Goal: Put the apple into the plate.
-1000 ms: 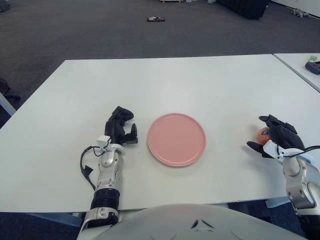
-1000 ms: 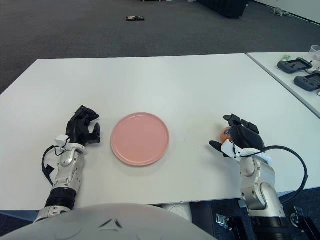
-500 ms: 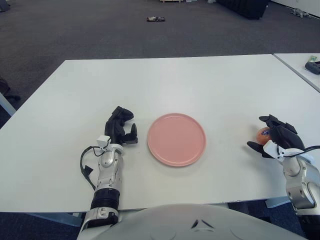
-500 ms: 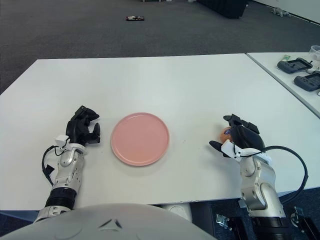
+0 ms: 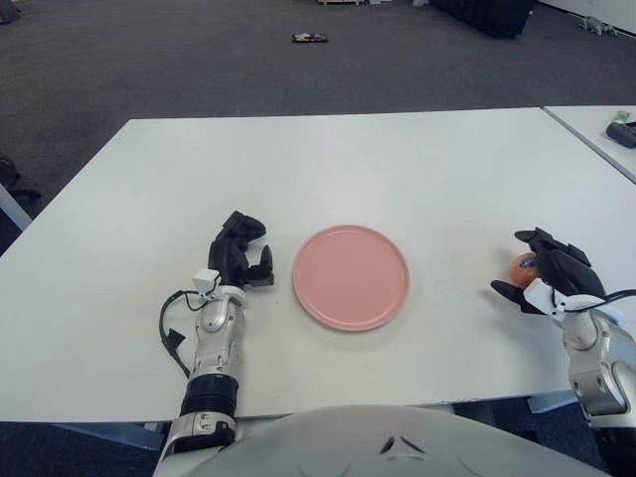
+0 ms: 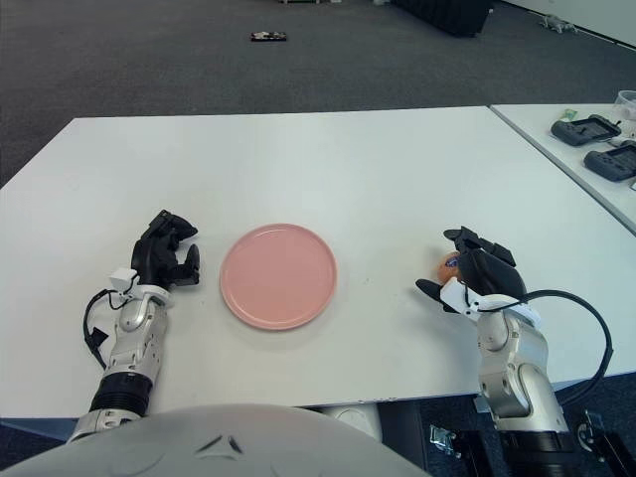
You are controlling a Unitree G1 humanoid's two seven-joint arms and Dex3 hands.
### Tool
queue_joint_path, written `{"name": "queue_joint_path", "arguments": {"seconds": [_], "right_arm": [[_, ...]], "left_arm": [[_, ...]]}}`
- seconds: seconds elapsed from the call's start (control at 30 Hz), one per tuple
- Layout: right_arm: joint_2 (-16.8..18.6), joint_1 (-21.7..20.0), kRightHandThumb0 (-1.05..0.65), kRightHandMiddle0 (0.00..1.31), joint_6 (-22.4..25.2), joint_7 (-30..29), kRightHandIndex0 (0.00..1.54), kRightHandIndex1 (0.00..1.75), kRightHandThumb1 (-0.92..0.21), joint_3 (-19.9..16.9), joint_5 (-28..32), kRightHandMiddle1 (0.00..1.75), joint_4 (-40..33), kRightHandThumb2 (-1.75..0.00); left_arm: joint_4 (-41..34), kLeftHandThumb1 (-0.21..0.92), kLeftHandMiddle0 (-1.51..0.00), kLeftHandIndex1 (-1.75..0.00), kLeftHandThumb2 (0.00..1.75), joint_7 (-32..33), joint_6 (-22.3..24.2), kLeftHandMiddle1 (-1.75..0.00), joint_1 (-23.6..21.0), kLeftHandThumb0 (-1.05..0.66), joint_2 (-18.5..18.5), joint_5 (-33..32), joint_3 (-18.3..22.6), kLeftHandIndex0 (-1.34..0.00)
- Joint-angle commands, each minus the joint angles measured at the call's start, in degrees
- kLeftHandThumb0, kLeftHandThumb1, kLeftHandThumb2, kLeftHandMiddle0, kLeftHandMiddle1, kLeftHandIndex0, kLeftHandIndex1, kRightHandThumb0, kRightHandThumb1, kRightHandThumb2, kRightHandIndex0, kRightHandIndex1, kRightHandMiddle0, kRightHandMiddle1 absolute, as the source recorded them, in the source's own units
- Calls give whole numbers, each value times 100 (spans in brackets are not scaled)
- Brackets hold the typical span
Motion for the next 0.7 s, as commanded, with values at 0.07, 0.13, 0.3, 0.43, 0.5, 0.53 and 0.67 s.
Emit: {"name": "queue_joint_path", "arguments": {"seconds": [0.07, 0.13, 0.3, 0.43, 0.5, 0.53, 0.67], "right_arm": [[22, 130, -98, 0, 60, 118, 0, 35, -66, 159, 105, 73, 154, -71], [20, 130, -98, 0, 61, 116, 0, 35, -66, 161, 108, 73, 154, -71], [266, 842, -72, 5, 34, -513, 0, 116, -41, -485, -69, 133, -1082, -104], [416, 954, -25, 48, -286, -1029, 45, 162, -25, -610, -47, 160, -1196, -134], [488, 967, -10, 60, -395, -1246, 64, 170, -13, -642, -60, 162, -1215, -149], [562, 973, -9, 61, -516, -1494, 68, 171, -10, -667, -70, 162, -1189, -152], [875, 921, -2, 67, -952, -2491, 86, 174, 4, -752, -67, 169, -1032, -170]], "left_arm": [[223, -8, -92, -166, 175, 30, 233, -175, 191, -1, -35, -47, 38, -71], [227, -8, -92, -166, 175, 21, 233, -175, 190, -1, -37, -59, 46, -72], [172, -8, -92, -166, 175, 4, 220, -175, 225, -1, -47, -61, 36, -71], [136, -8, -92, -167, 175, 15, 182, -175, 249, -1, -47, -13, 19, -71], [128, -8, -92, -167, 175, 20, 182, -175, 253, -1, -46, -3, 16, -71], [128, -8, -92, -167, 175, 21, 187, -175, 252, -1, -49, -8, 21, -71], [132, -8, -92, -166, 175, -4, 219, -175, 241, -1, -66, -78, 57, -71]]}}
